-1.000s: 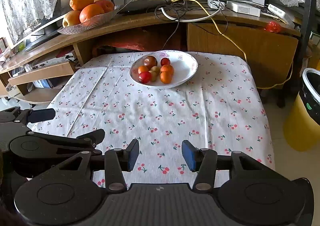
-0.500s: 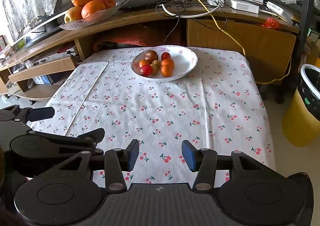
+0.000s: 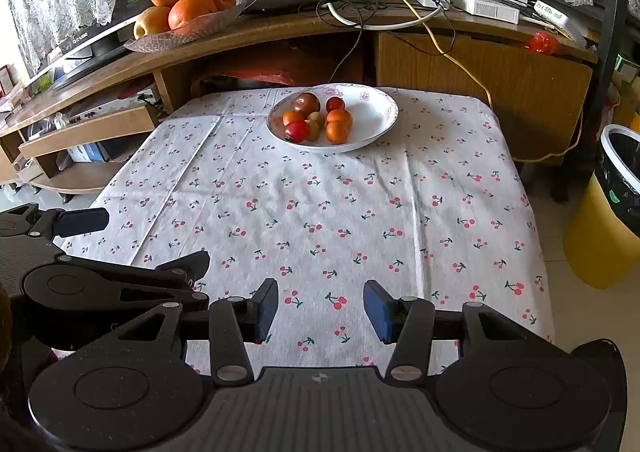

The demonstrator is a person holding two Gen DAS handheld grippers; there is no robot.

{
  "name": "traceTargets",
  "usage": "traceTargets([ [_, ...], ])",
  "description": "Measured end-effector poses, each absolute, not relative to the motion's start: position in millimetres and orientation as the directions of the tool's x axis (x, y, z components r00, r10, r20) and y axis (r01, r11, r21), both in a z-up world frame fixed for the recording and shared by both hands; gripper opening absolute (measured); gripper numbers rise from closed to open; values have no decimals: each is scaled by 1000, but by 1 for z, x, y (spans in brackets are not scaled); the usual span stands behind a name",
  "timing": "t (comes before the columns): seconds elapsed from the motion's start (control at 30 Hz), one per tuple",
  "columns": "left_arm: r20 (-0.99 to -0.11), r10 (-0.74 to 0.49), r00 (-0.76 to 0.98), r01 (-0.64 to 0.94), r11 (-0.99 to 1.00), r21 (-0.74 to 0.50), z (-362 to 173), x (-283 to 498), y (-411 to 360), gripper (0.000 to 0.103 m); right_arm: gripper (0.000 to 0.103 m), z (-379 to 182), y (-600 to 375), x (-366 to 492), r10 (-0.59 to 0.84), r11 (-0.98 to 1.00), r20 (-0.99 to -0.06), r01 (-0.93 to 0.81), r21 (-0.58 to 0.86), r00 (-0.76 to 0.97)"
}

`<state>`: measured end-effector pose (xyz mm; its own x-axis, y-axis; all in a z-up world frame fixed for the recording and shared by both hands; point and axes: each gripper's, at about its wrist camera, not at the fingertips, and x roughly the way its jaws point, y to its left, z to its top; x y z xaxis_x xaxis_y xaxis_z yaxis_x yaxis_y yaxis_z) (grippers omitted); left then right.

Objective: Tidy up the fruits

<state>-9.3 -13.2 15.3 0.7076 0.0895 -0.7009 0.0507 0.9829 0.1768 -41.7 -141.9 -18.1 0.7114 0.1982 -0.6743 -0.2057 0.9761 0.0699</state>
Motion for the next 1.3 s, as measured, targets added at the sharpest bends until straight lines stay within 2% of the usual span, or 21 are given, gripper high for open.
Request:
traceTargets([
  [1.3, -684, 104, 722, 45, 980, 196, 21, -29, -14, 103, 45, -17, -138, -56, 210, 973, -666, -217, 74, 716],
])
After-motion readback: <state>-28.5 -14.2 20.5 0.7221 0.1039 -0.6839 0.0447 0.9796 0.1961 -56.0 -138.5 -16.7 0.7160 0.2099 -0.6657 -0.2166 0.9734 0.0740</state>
